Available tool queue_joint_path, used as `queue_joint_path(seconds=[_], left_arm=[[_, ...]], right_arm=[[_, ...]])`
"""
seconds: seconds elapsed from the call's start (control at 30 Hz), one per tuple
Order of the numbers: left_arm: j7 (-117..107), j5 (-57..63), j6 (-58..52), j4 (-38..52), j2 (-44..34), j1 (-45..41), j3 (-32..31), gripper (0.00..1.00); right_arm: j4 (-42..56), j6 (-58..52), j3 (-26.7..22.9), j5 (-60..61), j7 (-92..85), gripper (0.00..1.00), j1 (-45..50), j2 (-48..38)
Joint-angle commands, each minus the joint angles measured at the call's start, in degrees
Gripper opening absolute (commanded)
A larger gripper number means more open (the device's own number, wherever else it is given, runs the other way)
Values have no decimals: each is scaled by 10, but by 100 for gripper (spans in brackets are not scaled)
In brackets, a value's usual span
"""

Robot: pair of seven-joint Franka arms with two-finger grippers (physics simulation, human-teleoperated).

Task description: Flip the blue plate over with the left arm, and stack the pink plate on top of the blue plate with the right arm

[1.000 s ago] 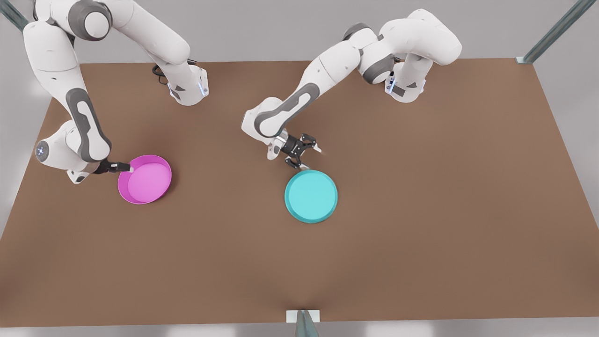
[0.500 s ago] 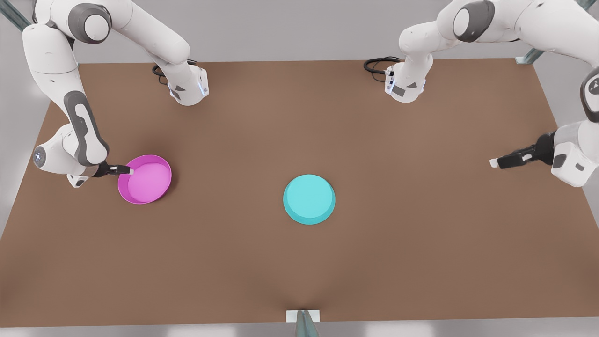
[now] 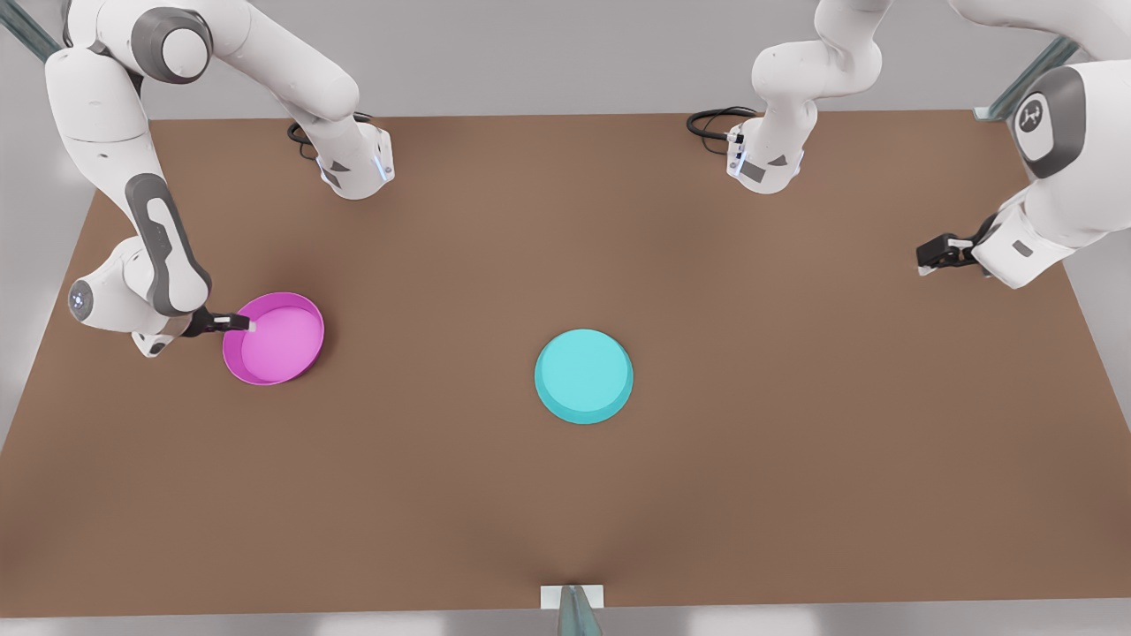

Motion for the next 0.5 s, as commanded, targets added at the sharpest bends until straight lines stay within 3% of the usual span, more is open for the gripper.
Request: queue_joint_path(seconds=[0.0, 0.17, 0.23, 0.3, 0.47], left_arm=[[-1, 5, -1, 0, 0, -5, 0, 100], [-2, 5, -1, 4, 0, -5, 0, 100], [-3, 4, -3, 4, 0, -5, 0, 100], [-3, 4, -4, 4, 0, -5, -5, 100], [-5, 3, -4, 4, 0, -5, -5, 100]], right_arm=[[0, 1, 0, 0, 0, 57, 0, 0], [0, 1, 0, -1, 0, 54, 4, 1], [1, 1, 0, -2, -4, 43, 4, 2], [1, 0, 0, -4, -9, 24, 4, 1], [11, -15, 0, -4, -18, 21, 4, 1]])
